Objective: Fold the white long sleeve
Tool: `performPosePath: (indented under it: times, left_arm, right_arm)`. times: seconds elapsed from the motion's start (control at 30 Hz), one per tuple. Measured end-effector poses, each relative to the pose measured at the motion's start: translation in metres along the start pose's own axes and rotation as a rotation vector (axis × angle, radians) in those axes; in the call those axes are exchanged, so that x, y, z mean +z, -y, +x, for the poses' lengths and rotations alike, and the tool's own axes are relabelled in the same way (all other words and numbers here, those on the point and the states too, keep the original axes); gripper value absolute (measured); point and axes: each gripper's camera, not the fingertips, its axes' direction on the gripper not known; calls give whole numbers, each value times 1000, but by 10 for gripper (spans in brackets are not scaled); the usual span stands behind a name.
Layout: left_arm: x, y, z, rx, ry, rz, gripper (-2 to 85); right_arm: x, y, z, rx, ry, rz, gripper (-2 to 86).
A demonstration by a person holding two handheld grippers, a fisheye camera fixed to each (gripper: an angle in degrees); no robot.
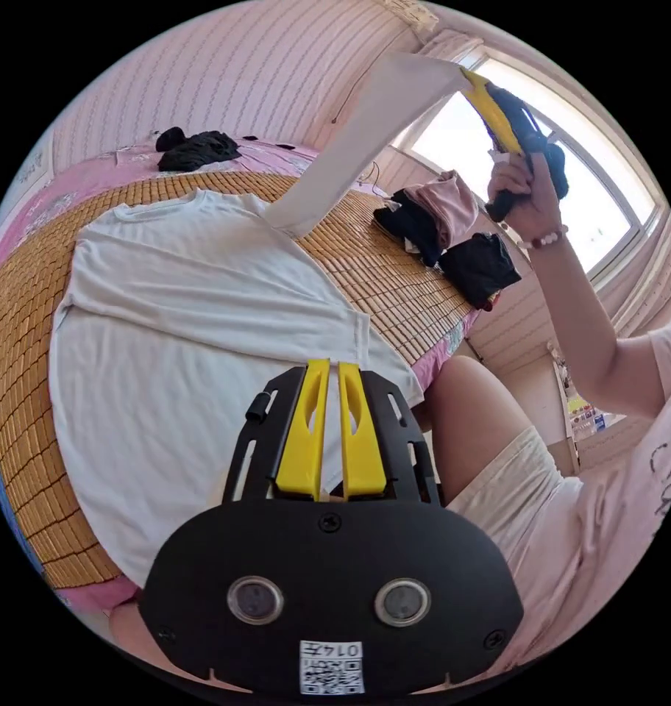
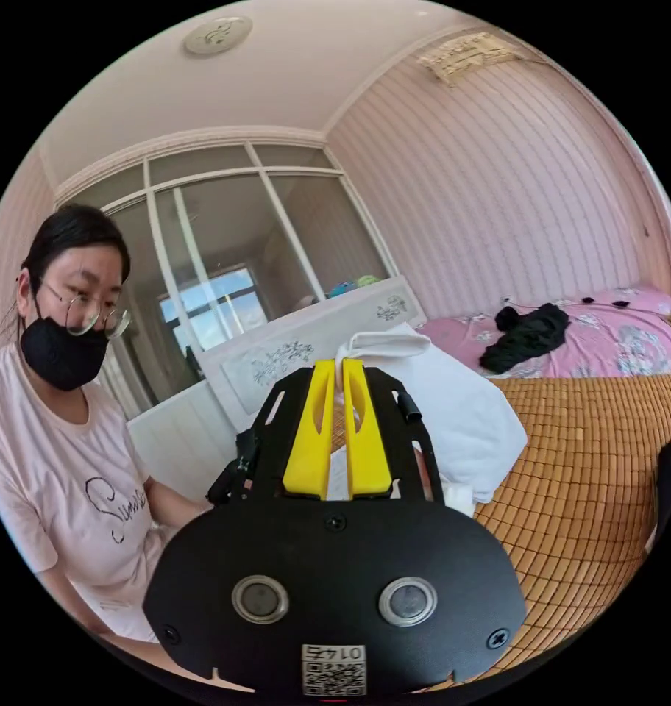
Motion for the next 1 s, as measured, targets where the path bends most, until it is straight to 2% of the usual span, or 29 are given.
performPosePath:
  times: [0.07,0.13,0.27,0.33,0.43,0.57,0.67,0.73,0.8,0.93,1.0]
  left_arm:
    - [-48,-15,-31,-88,47,34,11]
    - [-82,-30,-55,-160,93,62,13]
    - [-137,-58,-93,-278,245,87,22]
    - [-145,-63,-104,-313,260,76,29]
    - [-141,-58,-112,-328,197,32,47]
    - [-103,-38,-106,-259,165,-151,65]
    - [-84,-29,-102,-228,239,-233,67]
    - [-78,-25,-100,-199,272,-275,55]
    - [-83,-21,-95,-147,234,-273,4]
    - [-127,-12,-82,-136,290,-190,-7]
    - [-141,-11,-83,-139,280,-176,-6]
  right_arm:
    - [46,-17,-22,-33,87,-167,53]
    - [98,-63,-32,14,79,-382,73]
    - [133,-126,-30,153,21,-493,75]
    - [149,-154,-31,210,-33,-539,75]
    - [176,-177,-43,201,-137,-644,79]
    - [217,-196,-72,80,-122,-762,88]
    - [250,-211,-90,-7,-105,-870,88]
    - [269,-222,-89,-35,-213,-948,57]
    - [270,-218,-85,-25,-202,-914,36]
    - [262,-193,-69,66,-34,-793,27]
    - [266,-188,-59,94,15,-797,29]
